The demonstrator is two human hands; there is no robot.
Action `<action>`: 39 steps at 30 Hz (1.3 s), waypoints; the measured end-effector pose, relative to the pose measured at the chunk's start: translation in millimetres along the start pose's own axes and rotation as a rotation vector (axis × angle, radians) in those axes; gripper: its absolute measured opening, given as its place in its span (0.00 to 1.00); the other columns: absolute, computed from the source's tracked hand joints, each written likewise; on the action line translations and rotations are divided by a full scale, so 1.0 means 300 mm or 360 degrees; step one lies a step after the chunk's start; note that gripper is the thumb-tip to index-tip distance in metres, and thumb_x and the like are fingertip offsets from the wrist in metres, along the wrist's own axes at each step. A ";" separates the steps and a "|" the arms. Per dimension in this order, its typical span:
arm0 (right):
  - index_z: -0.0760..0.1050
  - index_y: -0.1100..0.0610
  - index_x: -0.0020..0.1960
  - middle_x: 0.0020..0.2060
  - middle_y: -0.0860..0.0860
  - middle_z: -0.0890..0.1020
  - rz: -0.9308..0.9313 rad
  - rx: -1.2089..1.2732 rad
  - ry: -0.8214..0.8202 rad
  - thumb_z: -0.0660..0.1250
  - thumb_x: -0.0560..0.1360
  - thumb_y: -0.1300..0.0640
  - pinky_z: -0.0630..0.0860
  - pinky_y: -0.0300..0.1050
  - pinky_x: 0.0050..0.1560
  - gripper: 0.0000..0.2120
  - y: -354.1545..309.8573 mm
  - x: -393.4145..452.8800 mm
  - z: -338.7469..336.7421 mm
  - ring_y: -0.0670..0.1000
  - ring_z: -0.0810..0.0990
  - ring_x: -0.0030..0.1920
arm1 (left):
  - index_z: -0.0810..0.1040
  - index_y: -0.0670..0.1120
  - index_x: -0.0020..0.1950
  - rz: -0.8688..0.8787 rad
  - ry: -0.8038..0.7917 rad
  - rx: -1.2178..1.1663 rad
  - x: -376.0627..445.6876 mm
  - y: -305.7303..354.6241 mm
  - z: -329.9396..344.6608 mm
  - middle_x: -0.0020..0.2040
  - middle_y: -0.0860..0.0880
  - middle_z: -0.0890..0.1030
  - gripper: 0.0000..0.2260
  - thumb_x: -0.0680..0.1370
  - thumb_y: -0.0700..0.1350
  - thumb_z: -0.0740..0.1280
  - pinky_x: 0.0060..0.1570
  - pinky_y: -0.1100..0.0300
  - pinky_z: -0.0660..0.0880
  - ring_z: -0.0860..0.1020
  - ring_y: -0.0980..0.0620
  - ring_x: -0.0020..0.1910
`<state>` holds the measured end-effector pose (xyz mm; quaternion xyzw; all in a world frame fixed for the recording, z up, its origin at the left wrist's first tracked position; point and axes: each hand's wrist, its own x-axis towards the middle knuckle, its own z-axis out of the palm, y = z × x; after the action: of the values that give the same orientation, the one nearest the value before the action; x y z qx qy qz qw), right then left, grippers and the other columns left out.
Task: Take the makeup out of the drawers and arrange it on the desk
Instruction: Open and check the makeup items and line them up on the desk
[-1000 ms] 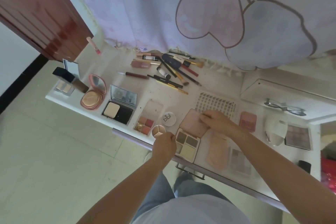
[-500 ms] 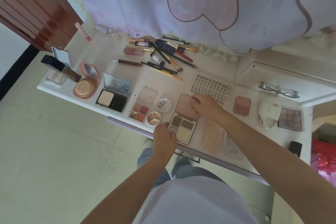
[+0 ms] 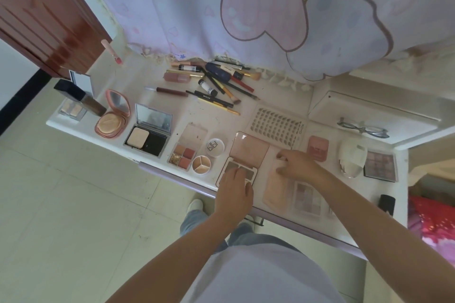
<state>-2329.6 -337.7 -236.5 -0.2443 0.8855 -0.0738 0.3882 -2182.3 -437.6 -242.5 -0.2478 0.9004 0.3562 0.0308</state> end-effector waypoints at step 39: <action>0.78 0.47 0.42 0.44 0.41 0.80 -0.0820 0.1331 0.0544 0.62 0.74 0.68 0.73 0.31 0.42 0.16 0.012 -0.265 -0.345 0.42 0.77 0.39 | 0.70 0.50 0.45 0.0446 -0.0629 -0.0435 0.197 0.293 -0.310 0.36 0.55 0.76 0.04 0.79 0.46 0.59 0.29 0.69 0.75 0.77 0.62 0.30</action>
<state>-2359.7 -301.9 -114.8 -0.2627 0.7423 -0.5533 0.2718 -2263.9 -468.9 -131.8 -0.0486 0.8461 0.5164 0.1225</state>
